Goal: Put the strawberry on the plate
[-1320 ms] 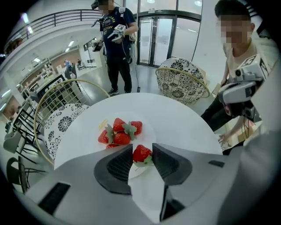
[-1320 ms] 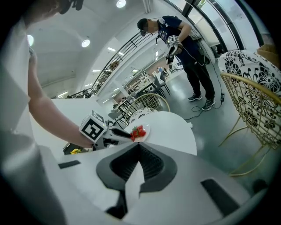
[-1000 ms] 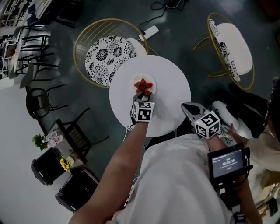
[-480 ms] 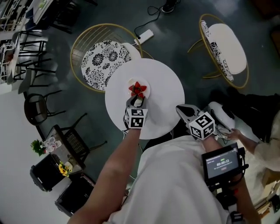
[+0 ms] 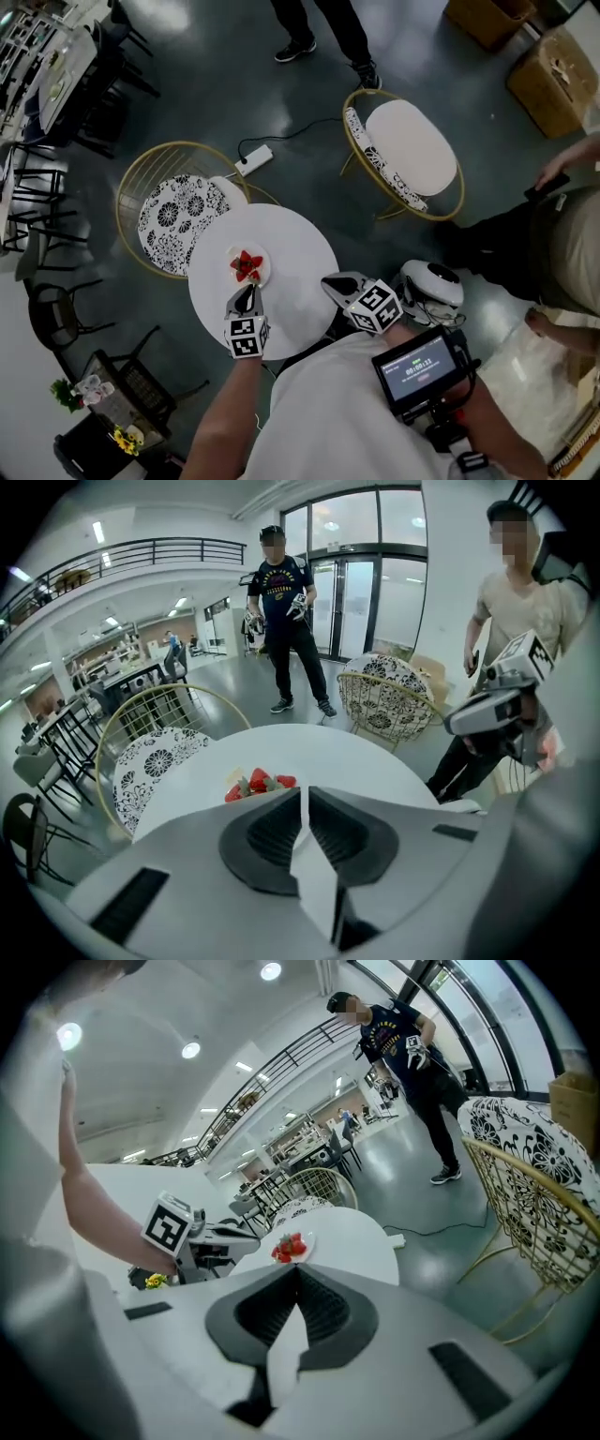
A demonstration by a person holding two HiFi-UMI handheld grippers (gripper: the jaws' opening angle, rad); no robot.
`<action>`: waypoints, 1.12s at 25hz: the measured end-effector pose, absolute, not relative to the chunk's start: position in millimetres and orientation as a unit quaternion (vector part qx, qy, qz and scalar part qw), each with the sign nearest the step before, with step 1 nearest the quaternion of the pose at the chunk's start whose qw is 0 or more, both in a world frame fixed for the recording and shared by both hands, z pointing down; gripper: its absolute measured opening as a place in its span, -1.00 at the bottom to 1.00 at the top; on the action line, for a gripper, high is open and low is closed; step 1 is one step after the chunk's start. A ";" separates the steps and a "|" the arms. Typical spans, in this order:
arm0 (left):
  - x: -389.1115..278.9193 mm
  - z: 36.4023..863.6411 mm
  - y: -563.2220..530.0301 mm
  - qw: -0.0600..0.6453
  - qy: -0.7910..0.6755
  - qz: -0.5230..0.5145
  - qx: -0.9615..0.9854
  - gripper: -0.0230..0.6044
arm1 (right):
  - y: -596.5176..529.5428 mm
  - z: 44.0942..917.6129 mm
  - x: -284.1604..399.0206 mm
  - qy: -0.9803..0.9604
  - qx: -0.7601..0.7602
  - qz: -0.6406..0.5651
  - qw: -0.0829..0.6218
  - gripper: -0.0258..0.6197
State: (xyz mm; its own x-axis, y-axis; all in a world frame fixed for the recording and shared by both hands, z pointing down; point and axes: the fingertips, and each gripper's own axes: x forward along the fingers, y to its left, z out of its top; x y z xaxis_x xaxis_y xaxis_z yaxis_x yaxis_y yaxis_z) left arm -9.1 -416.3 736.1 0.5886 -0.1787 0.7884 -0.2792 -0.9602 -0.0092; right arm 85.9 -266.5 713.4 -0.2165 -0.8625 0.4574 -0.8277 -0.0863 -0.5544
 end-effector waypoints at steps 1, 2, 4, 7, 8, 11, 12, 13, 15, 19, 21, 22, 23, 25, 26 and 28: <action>-11.0 734.3 -412.8 0.065 -0.126 0.432 0.891 -0.88 | -267.9 713.2 85.4 0.677 -0.625 -0.389 0.022 -0.91; -11.7 732.9 -408.6 0.072 -0.121 0.429 0.892 -0.91 | -269.0 713.1 86.2 0.677 -0.625 -0.388 0.020 -0.91; -13.1 731.7 -399.9 0.082 -0.113 0.425 0.894 -0.91 | -270.1 713.5 88.6 0.678 -0.626 -0.386 0.019 -0.91; -18.6 734.1 -390.3 0.094 -0.111 0.420 0.896 -0.91 | -269.7 718.4 87.9 0.680 -0.626 -0.382 0.020 -0.91; -17.7 734.5 -388.4 0.097 -0.110 0.416 0.898 -0.91 | -269.0 718.8 89.1 0.680 -0.627 -0.379 0.019 -0.91; -14.0 717.3 -383.8 0.099 -0.101 0.390 0.910 -0.91 | -266.7 700.3 93.1 0.679 -0.640 -0.359 0.015 -0.91; -17.0 707.7 -380.5 0.101 -0.099 0.380 0.914 -0.91 | -264.9 690.7 90.6 0.679 -0.643 -0.353 0.012 -0.91; -22.5 699.5 -375.8 0.104 -0.097 0.370 0.918 -0.91 | -262.0 682.8 85.9 0.679 -0.645 -0.349 0.009 -0.91; -34.9 688.3 -364.0 0.112 -0.092 0.352 0.925 -0.91 | -253.7 673.6 75.3 0.680 -0.647 -0.344 0.003 -0.91; -66.6 674.4 -343.1 0.132 -0.100 0.321 0.933 -0.91 | -240.8 663.3 55.3 0.687 -0.645 -0.336 -0.007 -0.91; -85.7 670.1 -328.9 0.141 -0.103 0.309 0.935 -0.91 | -232.4 658.7 42.1 0.693 -0.641 -0.330 -0.010 -0.91; -95.3 669.4 -320.5 0.144 -0.102 0.303 0.936 -0.91 | -227.2 656.9 35.1 0.696 -0.640 -0.326 -0.012 -0.91; -104.7 668.9 -312.8 0.146 -0.102 0.297 0.938 -0.91 | -222.5 655.4 28.3 0.699 -0.639 -0.322 -0.014 -0.91; -122.3 665.0 -304.9 0.147 -0.109 0.283 0.942 -0.91 | -219.4 651.0 15.9 0.708 -0.635 -0.309 -0.021 -0.91; -130.9 660.1 -303.6 0.147 -0.115 0.275 0.943 -0.91 | -220.5 646.5 8.9 0.714 -0.631 -0.302 -0.025 -0.91; -150.9 648.3 -294.7 0.148 -0.126 0.266 0.944 -0.91 | -216.6 634.0 -10.5 0.726 -0.620 -0.296 -0.030 -0.91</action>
